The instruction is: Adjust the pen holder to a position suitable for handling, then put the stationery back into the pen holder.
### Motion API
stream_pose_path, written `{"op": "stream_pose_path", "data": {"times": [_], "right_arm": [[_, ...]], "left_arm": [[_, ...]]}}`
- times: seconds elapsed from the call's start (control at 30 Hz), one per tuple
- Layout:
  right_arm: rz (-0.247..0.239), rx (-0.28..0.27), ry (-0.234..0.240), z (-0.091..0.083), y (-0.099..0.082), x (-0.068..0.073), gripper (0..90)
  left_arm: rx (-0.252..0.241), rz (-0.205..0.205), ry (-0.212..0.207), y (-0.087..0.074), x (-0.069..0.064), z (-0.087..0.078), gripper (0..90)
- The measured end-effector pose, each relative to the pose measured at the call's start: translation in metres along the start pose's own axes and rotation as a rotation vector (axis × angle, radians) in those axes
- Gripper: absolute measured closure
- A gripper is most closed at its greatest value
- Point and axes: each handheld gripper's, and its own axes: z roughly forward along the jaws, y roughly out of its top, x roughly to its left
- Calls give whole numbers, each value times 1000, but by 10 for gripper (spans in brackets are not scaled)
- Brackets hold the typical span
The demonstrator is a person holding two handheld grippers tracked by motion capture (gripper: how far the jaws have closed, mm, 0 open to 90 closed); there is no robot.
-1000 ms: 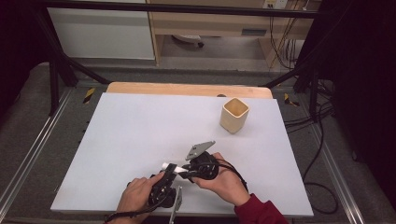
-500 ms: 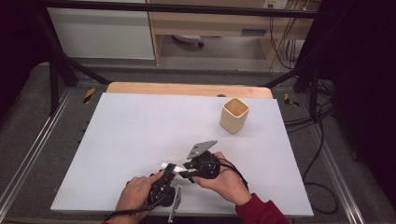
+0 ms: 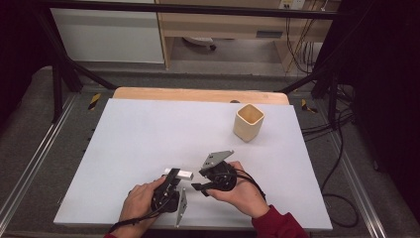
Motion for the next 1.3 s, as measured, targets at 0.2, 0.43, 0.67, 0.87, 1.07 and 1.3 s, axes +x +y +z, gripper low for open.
{"op": "stream_pose_path", "data": {"times": [0.2, 0.43, 0.67, 0.87, 1.07, 1.3], "right_arm": [[29, -97, -91, -10, -5, -5, 224], [70, -218, -193, -21, -16, -16, 35], [124, -266, -267, -40, -44, -29, 42], [124, -344, -347, -55, -72, -37, 57], [161, -364, -406, -70, -96, -36, 39], [201, -357, -439, -78, -118, -36, 31]], "left_arm": [[-29, -167, -34, -9, 11, 1, 688], [-91, -384, -82, -19, 24, -1, 688], [-154, -611, -147, -29, 34, 0, 688], [-182, -724, -185, -31, 37, -1, 688], [-248, -833, -202, -30, 48, -6, 688], [-335, -951, -246, -16, 63, 1, 688]]}}
